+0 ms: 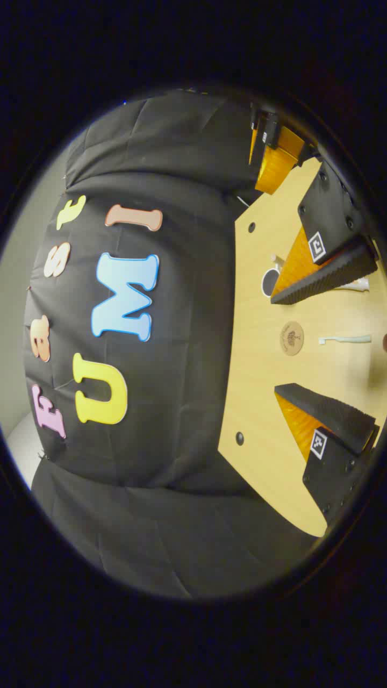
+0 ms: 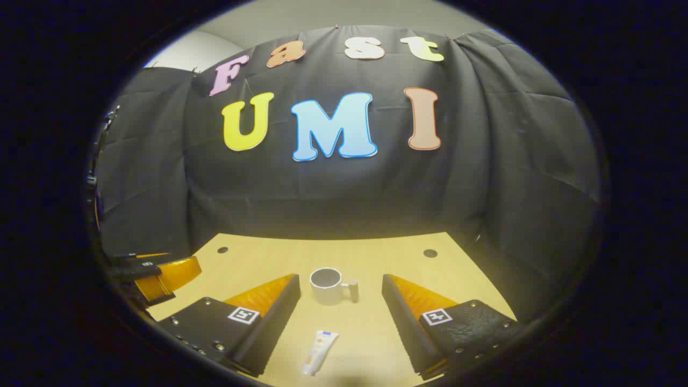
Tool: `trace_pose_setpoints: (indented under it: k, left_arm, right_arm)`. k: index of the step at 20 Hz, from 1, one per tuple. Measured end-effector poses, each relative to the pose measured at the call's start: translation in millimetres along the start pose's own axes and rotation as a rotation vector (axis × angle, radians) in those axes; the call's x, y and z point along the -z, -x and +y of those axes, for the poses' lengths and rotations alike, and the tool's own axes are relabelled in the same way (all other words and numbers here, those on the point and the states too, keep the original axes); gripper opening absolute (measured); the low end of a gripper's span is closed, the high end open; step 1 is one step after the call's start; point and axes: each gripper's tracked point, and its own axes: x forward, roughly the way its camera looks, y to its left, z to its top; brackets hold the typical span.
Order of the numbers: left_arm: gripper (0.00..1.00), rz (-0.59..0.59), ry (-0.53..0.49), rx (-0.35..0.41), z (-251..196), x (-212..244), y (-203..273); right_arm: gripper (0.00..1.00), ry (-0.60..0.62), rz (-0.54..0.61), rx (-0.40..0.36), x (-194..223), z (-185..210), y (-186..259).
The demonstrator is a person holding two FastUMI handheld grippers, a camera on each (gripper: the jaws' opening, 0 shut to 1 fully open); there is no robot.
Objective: Put the toothbrush and toothpaste on the desktop into the cup, then pick up the cup and place it on the coaster on the desktop.
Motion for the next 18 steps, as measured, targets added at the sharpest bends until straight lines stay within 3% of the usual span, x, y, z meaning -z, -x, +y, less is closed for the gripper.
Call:
trace_pose_setpoints:
  k: [10, 14, 18]
  left_arm:
    - [0.96, 0.252, -0.007, 0.029, -4.2, 86.1, -41.5]
    - [0.98, 0.394, -0.008, 0.036, -2.8, 130.3, -49.5]
    - [0.98, 0.460, 0.016, 0.043, -3.7, 153.7, -57.9]
  right_arm:
    - [0.94, -0.008, 0.163, -0.037, 47.2, 11.5, -21.2]
    - [0.94, -0.011, 0.281, -0.054, 78.8, 17.6, -34.2]
    - [0.94, -0.020, 0.370, -0.065, 103.5, 22.1, -38.2]
